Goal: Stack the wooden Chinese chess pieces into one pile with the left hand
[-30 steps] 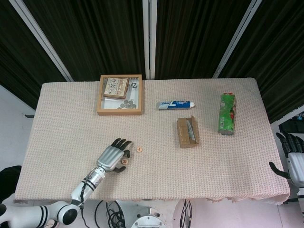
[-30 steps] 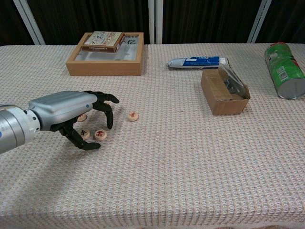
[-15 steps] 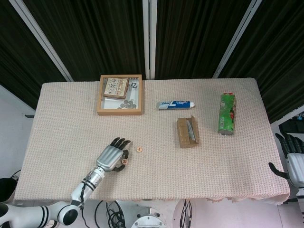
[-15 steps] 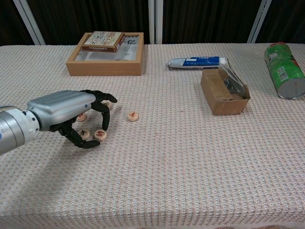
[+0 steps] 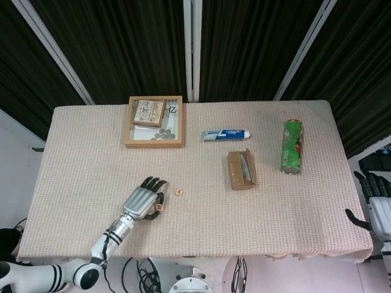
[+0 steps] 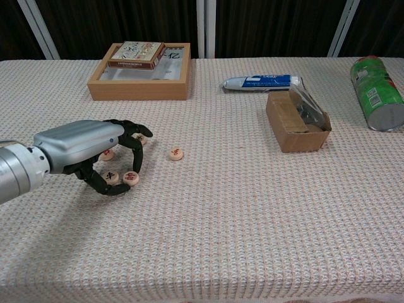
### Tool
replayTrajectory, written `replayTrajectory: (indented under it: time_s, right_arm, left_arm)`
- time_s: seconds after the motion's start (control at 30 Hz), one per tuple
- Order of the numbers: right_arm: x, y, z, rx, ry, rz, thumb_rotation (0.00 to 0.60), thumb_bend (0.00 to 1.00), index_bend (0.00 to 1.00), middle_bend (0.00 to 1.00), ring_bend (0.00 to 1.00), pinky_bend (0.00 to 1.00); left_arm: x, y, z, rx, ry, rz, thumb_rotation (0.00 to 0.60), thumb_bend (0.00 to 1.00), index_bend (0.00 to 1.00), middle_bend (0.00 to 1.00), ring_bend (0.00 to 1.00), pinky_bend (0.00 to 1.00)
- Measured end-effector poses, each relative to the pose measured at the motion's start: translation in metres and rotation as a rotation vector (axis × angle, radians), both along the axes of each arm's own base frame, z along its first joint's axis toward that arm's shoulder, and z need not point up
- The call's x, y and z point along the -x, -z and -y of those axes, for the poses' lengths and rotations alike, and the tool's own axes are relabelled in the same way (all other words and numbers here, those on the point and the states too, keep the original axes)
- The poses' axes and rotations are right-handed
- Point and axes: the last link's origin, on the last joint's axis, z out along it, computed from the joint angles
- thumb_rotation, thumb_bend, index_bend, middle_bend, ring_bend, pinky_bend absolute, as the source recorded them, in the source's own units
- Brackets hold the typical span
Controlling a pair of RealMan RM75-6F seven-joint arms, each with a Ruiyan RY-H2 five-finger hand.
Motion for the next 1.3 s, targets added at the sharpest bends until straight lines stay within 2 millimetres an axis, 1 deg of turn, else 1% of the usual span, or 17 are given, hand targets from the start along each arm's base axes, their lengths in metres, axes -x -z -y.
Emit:
replayTrajectory:
  time_s: [0.17,0.37,0.53,0.63,0.93,1.3]
  right_arm:
    - [0.0,0.0,0.0,0.0,-0.003,0.0,0.6,0.19,0.0,0.0,0.0,0.0]
    - [-0.001,0.0,0.0,-0.002,-0.007,0.0,0.6,0.19,0.0,0.0,0.0,0.0]
    - [-0.002,0.0,0.0,0.0,-0.008,0.0,0.6,0.19,0.0,0.0,0.0,0.0]
    - [-0.002,-0.001,0.001,0.003,-0.009,-0.002,0.6,0.19,0.0,0.0,0.0,0.0]
    - [0.001,0.0,0.0,0.003,0.004,-0.004,0.6,0.19,0.0,0.0,0.0,0.0]
    - [0.003,-0.001,-0.001,0.007,0.01,-0.009,0.6,0.2,0.0,0.0,0.0,0.0]
  left_arm:
    - [-0.003,-0.007,-0.001,-0.017,0.009,0.009,0.6,0.33,0.52,0.08,0.0,0.0]
    - [-0.003,-0.022,-0.012,-0.059,-0.009,0.029,0.6,0.33,0.52,0.08,0.0,0.0]
    - [0.004,-0.032,-0.023,-0.087,-0.043,0.031,0.6,0.33,0.53,0.08,0.0,0.0]
    - [0.011,-0.035,-0.028,-0.101,-0.063,0.017,0.6,0.33,0.53,0.08,0.0,0.0]
    - [0.029,-0.035,-0.036,-0.108,-0.104,-0.002,0.6,0.33,0.53,0.09,0.0,0.0]
    - [0.034,-0.028,-0.035,-0.089,-0.105,-0.003,0.6,0.33,0.52,0.09,0.0,0.0]
